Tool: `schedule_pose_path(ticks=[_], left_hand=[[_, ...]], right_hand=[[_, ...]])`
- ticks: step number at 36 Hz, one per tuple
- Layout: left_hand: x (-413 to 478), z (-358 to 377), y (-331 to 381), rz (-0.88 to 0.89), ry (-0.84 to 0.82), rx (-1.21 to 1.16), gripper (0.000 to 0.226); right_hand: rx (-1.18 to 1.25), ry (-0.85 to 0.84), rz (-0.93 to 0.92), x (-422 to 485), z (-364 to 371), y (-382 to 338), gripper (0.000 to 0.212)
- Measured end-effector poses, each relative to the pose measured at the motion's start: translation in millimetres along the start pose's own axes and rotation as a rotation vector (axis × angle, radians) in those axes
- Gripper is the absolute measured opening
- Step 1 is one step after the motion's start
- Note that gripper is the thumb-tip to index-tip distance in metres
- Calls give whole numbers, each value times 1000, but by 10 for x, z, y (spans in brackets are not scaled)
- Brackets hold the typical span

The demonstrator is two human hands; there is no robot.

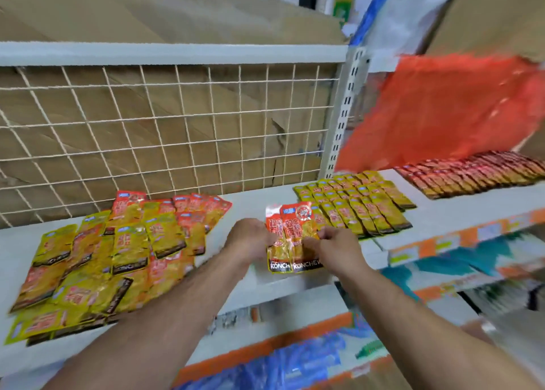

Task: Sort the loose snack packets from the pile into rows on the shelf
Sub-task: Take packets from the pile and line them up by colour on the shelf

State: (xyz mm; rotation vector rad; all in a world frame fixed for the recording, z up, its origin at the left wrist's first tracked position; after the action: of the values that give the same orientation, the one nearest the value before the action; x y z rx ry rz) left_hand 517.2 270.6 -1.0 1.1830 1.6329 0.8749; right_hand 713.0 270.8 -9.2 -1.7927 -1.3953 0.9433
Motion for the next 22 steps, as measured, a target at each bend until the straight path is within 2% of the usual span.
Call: schedule_pose_path(ticks=[4, 10, 13, 18, 22], left_hand=[[-120, 712, 126, -12, -54, -111, 17], [-247, 1694, 427, 46, -140, -111, 24], [-249, 2084, 558, 60, -183, -95, 17], [-130, 2636, 699, 45, -231, -98, 23], [58, 3047, 870, 68, -259, -77, 17]], right_hand=[[-81, 95, 21, -27, -692, 388, 41], [-28, 149, 73, -61, -1544, 929, 52], [15, 158, 86, -34, -1889, 1147, 50], [131, 165, 106, 100, -2318, 1477, 45], [173, 182, 144, 285, -2588, 1707, 43]])
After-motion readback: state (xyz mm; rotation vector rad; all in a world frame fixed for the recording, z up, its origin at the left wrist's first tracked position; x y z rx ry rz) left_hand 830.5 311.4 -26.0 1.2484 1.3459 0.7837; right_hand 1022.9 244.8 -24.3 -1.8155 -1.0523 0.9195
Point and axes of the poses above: each hand's wrist, its own x-axis towards the middle knuckle, its own z-axis out of the palm, y = z × x, the point moved 8 cm from there along x, towards the middle knuckle, and after that the axes turned 3 degrees about -x, right-handed, at the moved point
